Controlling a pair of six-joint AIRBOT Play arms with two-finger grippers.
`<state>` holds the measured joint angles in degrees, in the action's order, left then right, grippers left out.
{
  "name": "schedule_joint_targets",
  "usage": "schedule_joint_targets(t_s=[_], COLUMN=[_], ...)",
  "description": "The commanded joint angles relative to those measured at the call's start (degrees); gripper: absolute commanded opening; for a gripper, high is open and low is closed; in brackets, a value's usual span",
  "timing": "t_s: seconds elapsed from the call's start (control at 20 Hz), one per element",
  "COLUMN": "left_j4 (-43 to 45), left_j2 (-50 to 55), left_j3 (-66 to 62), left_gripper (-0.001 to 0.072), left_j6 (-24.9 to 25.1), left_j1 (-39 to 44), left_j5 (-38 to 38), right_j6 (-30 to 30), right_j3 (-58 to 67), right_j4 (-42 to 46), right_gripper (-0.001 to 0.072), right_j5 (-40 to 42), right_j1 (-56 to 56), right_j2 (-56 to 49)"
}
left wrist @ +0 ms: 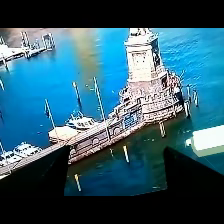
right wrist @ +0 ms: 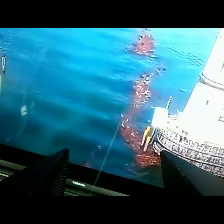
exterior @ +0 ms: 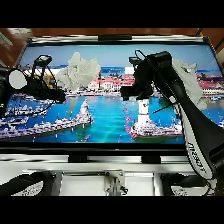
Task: Fold the shirts.
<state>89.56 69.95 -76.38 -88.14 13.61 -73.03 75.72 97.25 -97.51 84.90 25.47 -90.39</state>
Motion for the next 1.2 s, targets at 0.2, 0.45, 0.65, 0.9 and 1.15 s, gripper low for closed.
schedule_joint_targets(t_s=[0.2, 0.45, 0.65, 0.9, 1.15], left_j4=[0.0, -6.4, -5.6, -2.9, -0.3], left_j2=[0.1, 0.7, 3.9, 22.2, 39.9], left_j3=[0.0, 0.0, -1.0, -16.5, -30.8], left_gripper=[0.0679, 0.0679, 0.0602, 0.0691, 0.069], left_j6=[-0.1, -0.2, -8.5, -10.1, -10.1], left_j1=[0.0, 0.0, -1.0, -7.5, -10.0], left_j5=[0.1, 5.7, 16.9, 18.3, 9.5], right_j6=[-0.5, 2.6, 3.3, 4.0, 5.2], right_j3=[0.0, 0.0, 0.0, 0.0, 0.0], right_j4=[-0.3, 1.7, 6.7, 9.2, 6.3], right_gripper=[0.0676, 0.0676, 0.0676, 0.0676, 0.0676], right_j5=[-1.1, -0.4, 2.4, 2.6, 3.5], right_j1=[0.1, 0.0, 0.0, 0.0, 0.1], right_j2=[0.0, 0.0, 0.0, 0.0, 0.0])
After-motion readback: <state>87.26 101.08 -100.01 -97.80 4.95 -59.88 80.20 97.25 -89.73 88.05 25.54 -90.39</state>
